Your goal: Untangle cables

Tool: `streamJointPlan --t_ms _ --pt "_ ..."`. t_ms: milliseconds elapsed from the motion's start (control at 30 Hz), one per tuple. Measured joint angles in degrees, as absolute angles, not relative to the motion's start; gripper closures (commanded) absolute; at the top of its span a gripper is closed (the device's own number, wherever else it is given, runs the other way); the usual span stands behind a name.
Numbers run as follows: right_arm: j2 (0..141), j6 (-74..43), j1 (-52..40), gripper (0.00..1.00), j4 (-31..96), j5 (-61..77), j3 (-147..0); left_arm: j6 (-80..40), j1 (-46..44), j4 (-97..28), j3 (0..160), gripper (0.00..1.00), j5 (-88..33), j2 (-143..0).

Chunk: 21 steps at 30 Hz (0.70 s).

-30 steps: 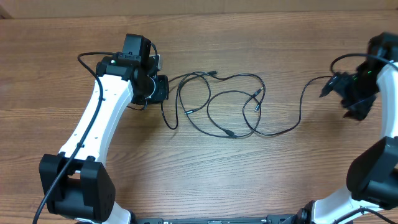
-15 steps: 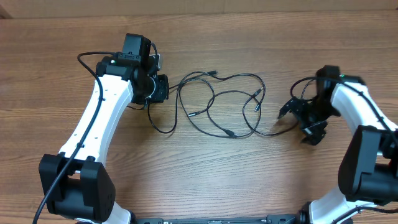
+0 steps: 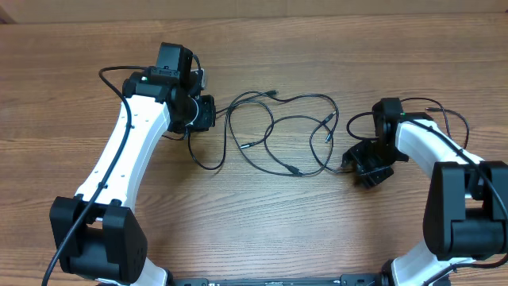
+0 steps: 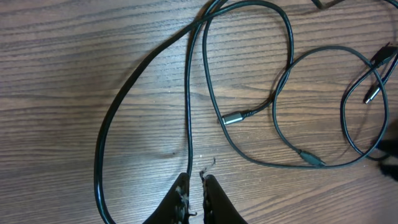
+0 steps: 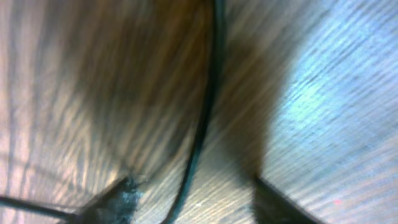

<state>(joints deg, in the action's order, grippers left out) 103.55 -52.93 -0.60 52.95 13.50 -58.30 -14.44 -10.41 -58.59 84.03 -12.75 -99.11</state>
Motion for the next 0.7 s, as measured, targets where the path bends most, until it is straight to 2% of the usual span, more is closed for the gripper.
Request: streamJointPlan --t_ms 67,100,433,700 --pt "103.4 -53.2 -1.2 0.92 51.9 13.4 -58.2 -14.4 -10.4 -58.6 84.0 0.91 -12.8 -99.1" --pt "103.4 -53.2 -1.3 0.96 51.5 13.2 -58.1 -14.4 -10.4 -58.7 84.0 0.91 -12.8 -99.1" --pt "103.2 -50.4 -1.7 0.96 52.5 8.6 -59.2 -14.4 -10.4 -59.4 84.0 0.91 -12.8 -99.1" --pt "101.9 -42.5 -1.6 0.96 70.0 -5.7 -73.5 -14.4 -10.4 -59.5 84.0 0.9 -12.7 -99.1"
